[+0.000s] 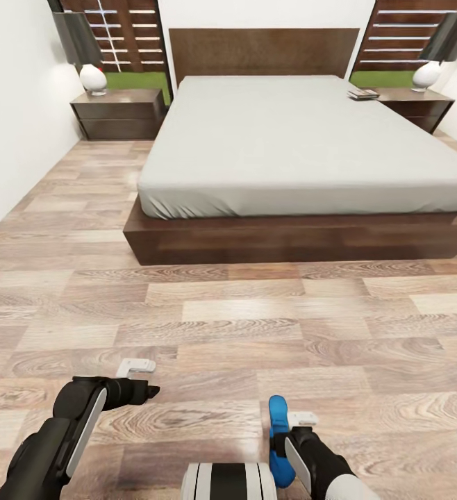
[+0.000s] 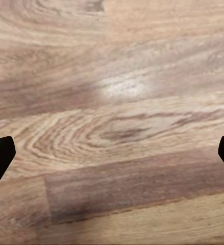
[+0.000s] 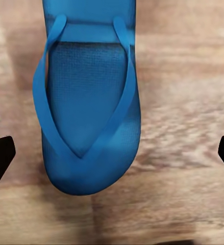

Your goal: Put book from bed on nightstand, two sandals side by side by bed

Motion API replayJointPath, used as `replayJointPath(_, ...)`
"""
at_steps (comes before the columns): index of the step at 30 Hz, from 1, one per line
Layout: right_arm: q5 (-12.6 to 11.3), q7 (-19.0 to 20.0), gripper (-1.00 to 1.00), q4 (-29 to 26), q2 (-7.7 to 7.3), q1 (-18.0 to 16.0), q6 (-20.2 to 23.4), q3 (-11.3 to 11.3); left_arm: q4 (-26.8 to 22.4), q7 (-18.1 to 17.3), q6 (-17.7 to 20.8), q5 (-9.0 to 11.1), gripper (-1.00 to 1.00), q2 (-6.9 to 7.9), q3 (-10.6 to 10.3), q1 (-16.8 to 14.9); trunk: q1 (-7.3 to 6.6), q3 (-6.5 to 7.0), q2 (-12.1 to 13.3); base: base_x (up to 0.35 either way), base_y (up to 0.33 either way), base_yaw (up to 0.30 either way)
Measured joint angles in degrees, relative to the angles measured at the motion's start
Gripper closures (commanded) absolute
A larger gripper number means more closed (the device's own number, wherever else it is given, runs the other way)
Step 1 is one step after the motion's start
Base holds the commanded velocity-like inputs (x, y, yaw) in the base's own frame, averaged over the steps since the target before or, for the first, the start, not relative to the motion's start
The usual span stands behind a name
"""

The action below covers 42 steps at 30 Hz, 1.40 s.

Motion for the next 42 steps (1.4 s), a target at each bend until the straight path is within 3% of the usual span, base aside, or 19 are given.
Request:
replayJointPath(3, -0.01, -0.03, -1.00, 0.00, 0.00, -0.17, 0.34, 0.00, -0.01, -0.03, 0.03, 0.01, -1.00, 0.00, 0.00, 0.00, 0.08, -0.67, -0.04, 0.000, 0.000, 0.000)
replayJointPath(27, -0.02, -0.02, -1.00, 0.02, 0.19, -2.57, 0.83, 0.07, -0.02, 0.00, 0.00, 0.02, -1.00, 0.00, 0.00, -0.01, 0.07, -0.67, -0.04, 0.000, 0.000, 0.000)
replayJointPath(33, -0.02, -0.05, -1.00, 0.04, 0.30, -2.99, 0.83, 0.08, -0.05, 0.00, 0.00, 0.01, -1.00, 0.00, 0.00, -0.01, 0.23, -2.00, -0.12, 0.000, 0.000, 0.000)
replayJointPath(42, -0.02, -0.07, -1.00, 0.08, 0.34, -3.30, 1.57, 0.08, -0.11, 0.00, 0.00, 0.02, -1.00, 0.00, 0.00, -0.01, 0.23, -2.00, -0.12, 0.000, 0.000, 0.000)
